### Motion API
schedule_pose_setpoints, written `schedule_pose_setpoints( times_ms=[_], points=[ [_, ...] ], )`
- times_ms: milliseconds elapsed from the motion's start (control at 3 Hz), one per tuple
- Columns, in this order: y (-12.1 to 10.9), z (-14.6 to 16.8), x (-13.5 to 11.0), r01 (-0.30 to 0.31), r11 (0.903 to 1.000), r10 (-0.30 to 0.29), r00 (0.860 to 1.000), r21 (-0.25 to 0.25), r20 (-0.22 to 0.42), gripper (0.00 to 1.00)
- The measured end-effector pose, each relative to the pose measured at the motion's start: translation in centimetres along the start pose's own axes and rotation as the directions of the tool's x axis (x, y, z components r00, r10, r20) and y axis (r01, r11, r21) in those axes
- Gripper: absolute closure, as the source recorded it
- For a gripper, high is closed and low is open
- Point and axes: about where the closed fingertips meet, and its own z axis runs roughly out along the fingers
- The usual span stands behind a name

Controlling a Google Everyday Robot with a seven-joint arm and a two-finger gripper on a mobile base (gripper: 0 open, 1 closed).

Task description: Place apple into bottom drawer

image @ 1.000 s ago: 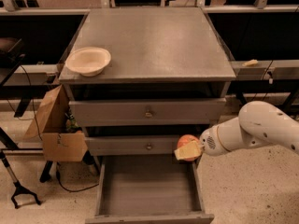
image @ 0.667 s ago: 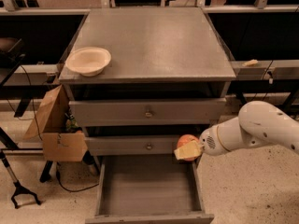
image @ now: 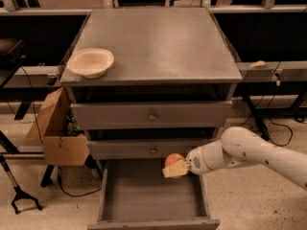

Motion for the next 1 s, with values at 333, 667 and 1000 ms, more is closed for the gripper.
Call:
schedule_pose_setpoints(
  times_ms=[333, 667, 1000],
  points=[
    [-2.0, 8.4, 2.4, -0.065, 0.9961, 0.065, 0.998, -0.060, 0.005, 1.00],
    [-4.4, 15.6, 3.4, -0.123, 0.9892, 0.124, 0.992, -0.080, 0.014, 1.00],
    [-6.4, 21.8, 4.4, -0.174, 0.9818, 0.171, 0.984, -0.077, -0.038, 1.00]
  ],
)
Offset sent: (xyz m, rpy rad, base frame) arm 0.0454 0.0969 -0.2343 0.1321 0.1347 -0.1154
